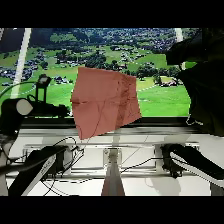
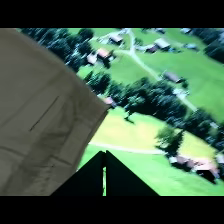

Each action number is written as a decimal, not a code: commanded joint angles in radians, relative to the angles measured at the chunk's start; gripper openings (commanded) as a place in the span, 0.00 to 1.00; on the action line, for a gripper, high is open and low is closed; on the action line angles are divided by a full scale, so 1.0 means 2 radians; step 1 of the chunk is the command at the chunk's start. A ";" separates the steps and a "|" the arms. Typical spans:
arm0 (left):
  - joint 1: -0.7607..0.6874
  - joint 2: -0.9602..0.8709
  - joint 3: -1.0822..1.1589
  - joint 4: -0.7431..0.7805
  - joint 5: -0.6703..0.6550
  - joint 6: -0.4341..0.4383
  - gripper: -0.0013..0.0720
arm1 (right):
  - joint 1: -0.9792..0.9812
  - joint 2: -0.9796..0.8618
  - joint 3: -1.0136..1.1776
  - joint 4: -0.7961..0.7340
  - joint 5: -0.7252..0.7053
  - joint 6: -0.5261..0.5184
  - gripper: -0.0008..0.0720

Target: Fold the clothes and pants, and hang the long-sleeved shirts on hangers.

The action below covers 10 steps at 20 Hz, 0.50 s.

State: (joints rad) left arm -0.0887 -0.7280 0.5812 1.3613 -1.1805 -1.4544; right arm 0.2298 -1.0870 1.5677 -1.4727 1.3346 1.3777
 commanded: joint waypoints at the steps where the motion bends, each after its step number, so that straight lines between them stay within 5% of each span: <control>1: 0.001 0.000 -0.042 -0.018 0.008 0.014 0.60 | -0.012 -0.015 -0.002 -0.096 0.006 -0.060 0.04; 5: -0.002 0.000 -0.066 -0.040 -0.047 0.057 0.60 | -0.120 -0.036 -0.082 -0.072 0.031 -0.072 0.04; 6: -0.001 0.000 -0.076 -0.048 -0.053 0.061 0.72 | -0.151 -0.036 -0.117 -0.043 0.029 -0.078 0.04; 10: -0.002 -0.004 -0.084 -0.087 -0.060 0.082 0.76 | -0.258 -0.036 -0.271 0.190 0.051 -0.194 0.04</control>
State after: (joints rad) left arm -0.0917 -0.7326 0.4301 1.2419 -1.2716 -1.3296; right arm -0.1513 -1.1542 1.2098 -1.3952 1.3998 1.1427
